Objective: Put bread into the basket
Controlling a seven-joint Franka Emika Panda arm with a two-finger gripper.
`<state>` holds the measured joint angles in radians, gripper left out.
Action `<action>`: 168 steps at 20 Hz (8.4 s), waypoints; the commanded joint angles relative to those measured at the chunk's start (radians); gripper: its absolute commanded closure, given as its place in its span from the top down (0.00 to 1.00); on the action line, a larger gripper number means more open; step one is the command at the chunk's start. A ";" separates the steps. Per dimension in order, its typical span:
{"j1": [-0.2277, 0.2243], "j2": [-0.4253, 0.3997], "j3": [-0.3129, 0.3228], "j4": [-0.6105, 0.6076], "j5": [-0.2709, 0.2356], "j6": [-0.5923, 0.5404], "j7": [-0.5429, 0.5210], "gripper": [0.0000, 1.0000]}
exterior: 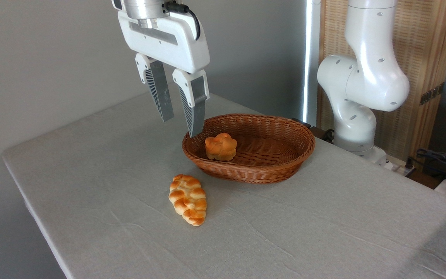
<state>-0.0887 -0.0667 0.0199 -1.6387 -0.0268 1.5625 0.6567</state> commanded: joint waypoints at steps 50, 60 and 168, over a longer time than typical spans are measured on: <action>-0.031 0.030 -0.061 -0.602 -0.096 0.746 -0.979 1.00; -0.031 0.031 -0.072 -0.602 -0.096 0.745 -0.980 1.00; -0.108 -0.122 0.061 -0.167 0.015 0.085 0.095 1.00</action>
<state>-0.2161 -0.2291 0.0813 -1.8678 -0.0272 1.6433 0.7455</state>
